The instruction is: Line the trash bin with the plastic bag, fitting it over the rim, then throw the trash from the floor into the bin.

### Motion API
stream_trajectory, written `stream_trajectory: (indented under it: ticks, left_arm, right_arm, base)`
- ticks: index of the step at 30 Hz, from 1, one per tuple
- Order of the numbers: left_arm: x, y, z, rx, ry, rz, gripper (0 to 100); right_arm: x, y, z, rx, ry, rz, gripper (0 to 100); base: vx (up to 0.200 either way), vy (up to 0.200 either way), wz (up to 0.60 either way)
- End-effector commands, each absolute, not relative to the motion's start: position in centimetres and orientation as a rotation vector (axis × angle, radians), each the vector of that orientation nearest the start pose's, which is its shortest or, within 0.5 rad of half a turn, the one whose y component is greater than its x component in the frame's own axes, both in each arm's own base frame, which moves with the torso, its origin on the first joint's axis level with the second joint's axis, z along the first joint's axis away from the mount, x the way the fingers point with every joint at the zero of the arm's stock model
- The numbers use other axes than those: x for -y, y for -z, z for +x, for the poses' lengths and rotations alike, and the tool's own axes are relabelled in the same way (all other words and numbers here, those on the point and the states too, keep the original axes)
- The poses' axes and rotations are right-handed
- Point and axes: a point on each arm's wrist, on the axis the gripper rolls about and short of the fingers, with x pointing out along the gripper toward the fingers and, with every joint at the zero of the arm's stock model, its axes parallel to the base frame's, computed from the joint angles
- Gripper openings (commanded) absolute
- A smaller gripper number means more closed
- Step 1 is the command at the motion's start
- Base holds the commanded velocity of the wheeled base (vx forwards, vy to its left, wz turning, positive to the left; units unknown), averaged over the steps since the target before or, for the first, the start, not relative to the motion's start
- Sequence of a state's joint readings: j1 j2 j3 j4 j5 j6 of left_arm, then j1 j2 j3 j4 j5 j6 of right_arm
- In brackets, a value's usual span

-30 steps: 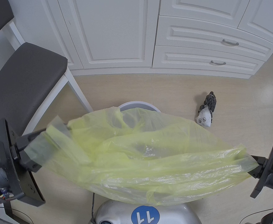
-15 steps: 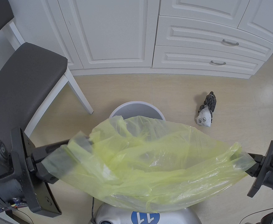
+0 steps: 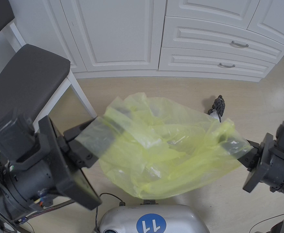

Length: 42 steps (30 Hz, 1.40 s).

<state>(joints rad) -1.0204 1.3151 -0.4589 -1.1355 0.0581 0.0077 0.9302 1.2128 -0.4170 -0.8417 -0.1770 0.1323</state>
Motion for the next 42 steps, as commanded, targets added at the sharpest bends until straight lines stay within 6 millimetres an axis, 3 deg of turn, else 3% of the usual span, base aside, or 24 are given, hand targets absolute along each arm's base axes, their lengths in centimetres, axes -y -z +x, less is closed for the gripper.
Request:
stream_trajectory:
  ticks: [1,5,14,22,29,34,42]
  left_arm:
    - [19.6,-23.1,12.3,0.174,0.875,-0.204,0]
    - [19.8,-23.1,13.2,0.147,0.856,-0.255,0]
    - [19.8,-22.4,14.5,0.124,0.813,-0.241,0]
    - [20.1,-19.9,18.4,0.048,0.720,-0.183,0]
    - [20.8,-18.8,19.4,0.004,0.717,-0.186,0]
    - [21.3,-17.6,20.6,-0.031,0.694,-0.176,0]
    - [21.7,-16.5,22.4,-0.082,0.698,-0.242,0]
  right_arm:
    - [-17.6,-20.6,13.3,-0.072,-0.761,0.245,0]
    - [-18.8,-20.9,15.1,-0.099,-0.739,0.388,0]
    - [-19.7,-19.1,17.9,-0.146,-0.672,0.407,0]
    - [-20.5,-14.2,23.9,-0.185,-0.640,0.537,0]
    - [-20.4,-10.4,27.0,-0.259,-0.597,0.512,0]
    - [-20.9,-7.9,28.2,-0.312,-0.571,0.493,0]
    - [-20.1,-8.0,28.8,-0.298,-0.544,0.487,0]
  base:
    - [0.000,0.000,0.00]
    - [0.000,0.000,0.00]
    - [0.000,0.000,0.00]
    - [0.000,0.000,0.00]
    - [0.000,0.000,0.00]
    - [0.000,0.000,0.00]
    - [0.000,0.000,0.00]
